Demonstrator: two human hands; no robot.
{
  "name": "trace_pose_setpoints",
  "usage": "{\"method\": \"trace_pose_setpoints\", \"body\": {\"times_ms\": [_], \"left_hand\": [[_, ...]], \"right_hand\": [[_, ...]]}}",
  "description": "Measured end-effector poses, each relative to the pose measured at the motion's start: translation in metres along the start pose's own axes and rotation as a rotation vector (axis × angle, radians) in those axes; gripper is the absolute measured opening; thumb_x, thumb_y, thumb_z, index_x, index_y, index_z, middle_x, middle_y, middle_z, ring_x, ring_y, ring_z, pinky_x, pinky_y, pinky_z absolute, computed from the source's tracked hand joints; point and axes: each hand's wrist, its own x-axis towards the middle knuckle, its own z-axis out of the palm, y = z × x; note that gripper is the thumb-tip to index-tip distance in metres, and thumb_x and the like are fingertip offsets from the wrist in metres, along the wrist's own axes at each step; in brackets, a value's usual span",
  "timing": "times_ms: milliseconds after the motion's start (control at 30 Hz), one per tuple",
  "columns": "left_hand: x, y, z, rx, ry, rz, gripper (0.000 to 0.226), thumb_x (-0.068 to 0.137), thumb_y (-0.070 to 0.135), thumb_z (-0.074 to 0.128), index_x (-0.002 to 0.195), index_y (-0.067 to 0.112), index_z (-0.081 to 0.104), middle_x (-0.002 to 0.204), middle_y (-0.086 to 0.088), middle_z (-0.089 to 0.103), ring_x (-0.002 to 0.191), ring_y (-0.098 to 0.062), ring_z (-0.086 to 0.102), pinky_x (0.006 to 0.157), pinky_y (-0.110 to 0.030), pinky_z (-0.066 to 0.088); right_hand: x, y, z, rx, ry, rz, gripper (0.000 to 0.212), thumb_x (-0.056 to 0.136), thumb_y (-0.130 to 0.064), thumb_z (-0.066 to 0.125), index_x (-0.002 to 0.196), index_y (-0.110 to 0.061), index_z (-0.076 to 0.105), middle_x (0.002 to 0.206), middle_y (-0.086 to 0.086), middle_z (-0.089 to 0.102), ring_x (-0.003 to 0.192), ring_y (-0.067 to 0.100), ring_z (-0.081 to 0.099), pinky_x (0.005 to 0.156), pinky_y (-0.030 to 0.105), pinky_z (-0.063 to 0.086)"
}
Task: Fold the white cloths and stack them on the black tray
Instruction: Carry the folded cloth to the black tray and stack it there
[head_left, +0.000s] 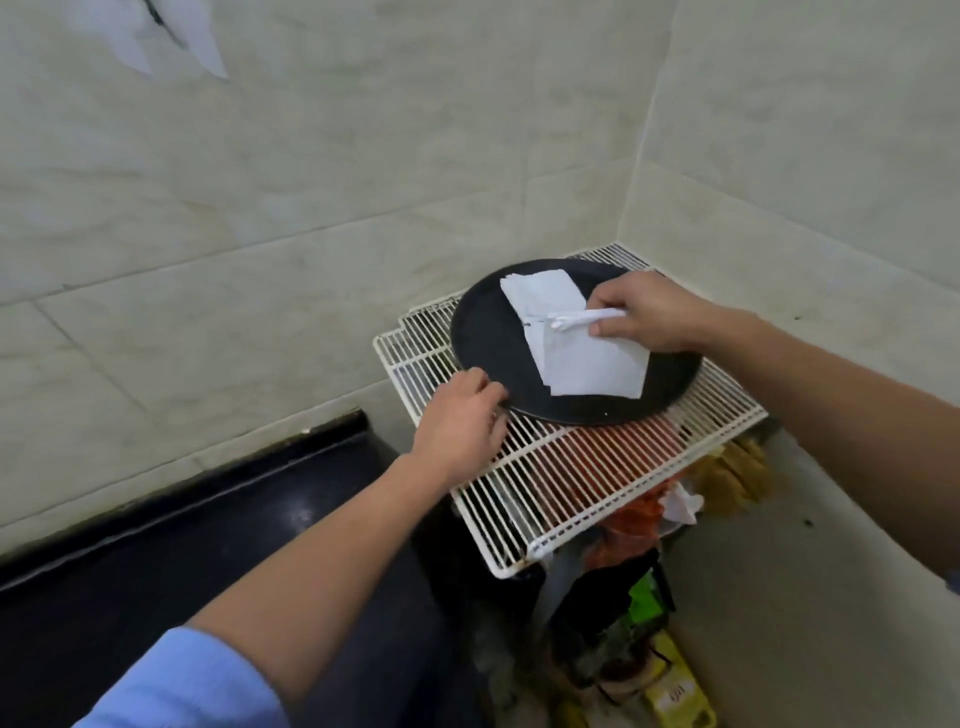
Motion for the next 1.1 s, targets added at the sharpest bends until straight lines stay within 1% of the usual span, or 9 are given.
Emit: {"method": "trace_pose_setpoints", "body": {"times_ms": [233,300,367,467,600,733,867,1000,1100], "left_hand": [[0.03,0.018,0.025,0.024,0.013,-0.225,0.028,0.093,0.032,0.042,0.102,0.015,0.063,0.099,-0.003,0.057,0.093,-0.021,0.05,0.083,-0.037,0.044],[0.03,0.021,0.029,0.029,0.017,-0.262,0.037,0.094,0.035,0.034,0.1,0.014,0.064,0.097,-0.002,0.057,0.091,-0.02,0.049,0.082,-0.036,0.044],[0.029,0.024,0.03,0.025,0.017,-0.276,0.042,0.093,0.035,0.031,0.098,0.012,0.065,0.096,-0.003,0.057,0.09,-0.02,0.05,0.081,-0.036,0.045],[0.029,0.026,0.032,0.019,0.017,-0.295,0.039,0.093,0.031,0.034,0.099,0.008,0.065,0.097,-0.006,0.058,0.092,-0.023,0.052,0.084,-0.039,0.046],[0.027,0.032,0.034,0.019,0.003,-0.313,0.04,0.092,0.029,0.033,0.102,0.007,0.065,0.104,-0.009,0.058,0.101,-0.025,0.052,0.091,-0.039,0.045],[0.023,0.036,0.03,0.029,0.016,-0.317,0.032,0.093,0.026,0.04,0.105,0.008,0.064,0.108,-0.008,0.058,0.101,-0.024,0.052,0.091,-0.039,0.046],[-0.005,0.037,0.014,0.07,0.037,-0.313,0.025,0.087,0.018,0.057,0.109,0.007,0.062,0.109,-0.009,0.057,0.099,-0.026,0.053,0.087,-0.04,0.047],[-0.074,0.03,-0.012,0.106,0.021,-0.442,0.026,0.09,0.024,0.054,0.111,0.011,0.061,0.107,-0.005,0.057,0.096,-0.024,0.053,0.08,-0.039,0.047],[-0.148,0.025,-0.034,0.132,-0.014,-0.576,0.026,0.092,0.028,0.051,0.113,0.015,0.059,0.106,-0.003,0.057,0.097,-0.023,0.055,0.075,-0.036,0.045]], "right_hand": [[0.091,0.047,0.03,-0.036,-0.198,-0.09,0.002,0.09,-0.03,0.062,0.09,-0.03,0.06,0.1,-0.006,0.06,0.095,0.02,0.057,0.076,0.036,0.044],[0.099,0.056,0.045,-0.06,-0.169,-0.093,0.011,0.09,-0.033,0.061,0.101,-0.03,0.062,0.11,-0.006,0.062,0.099,0.019,0.056,0.08,0.036,0.045],[0.094,0.063,0.061,-0.127,-0.018,-0.121,0.026,0.09,-0.036,0.059,0.115,-0.027,0.061,0.119,-0.002,0.059,0.107,0.022,0.053,0.086,0.039,0.041],[0.076,0.061,0.08,-0.1,0.177,-0.195,0.038,0.095,-0.04,0.05,0.129,-0.024,0.055,0.135,0.003,0.051,0.122,0.026,0.045,0.097,0.042,0.037],[0.057,0.057,0.106,-0.087,0.031,-0.221,0.058,0.097,-0.055,0.033,0.147,-0.026,0.032,0.158,0.003,0.023,0.145,0.022,0.02,0.116,0.045,0.02],[0.054,0.061,0.112,-0.14,-0.026,-0.217,0.062,0.097,-0.057,0.024,0.151,-0.026,0.02,0.16,0.003,0.016,0.148,0.02,0.011,0.118,0.043,0.013],[0.054,0.048,0.096,-0.171,-0.013,-0.197,0.062,0.097,-0.056,0.031,0.148,-0.022,0.03,0.158,0.007,0.022,0.146,0.025,0.018,0.115,0.047,0.019],[0.042,-0.007,0.081,-0.112,0.172,-0.27,0.053,0.096,-0.051,0.04,0.135,-0.017,0.051,0.147,0.009,0.041,0.136,0.028,0.035,0.109,0.048,0.029],[0.016,-0.077,0.088,-0.088,0.206,-0.399,0.048,0.096,-0.05,0.041,0.126,-0.016,0.058,0.137,0.007,0.051,0.127,0.026,0.043,0.102,0.046,0.037]]}}
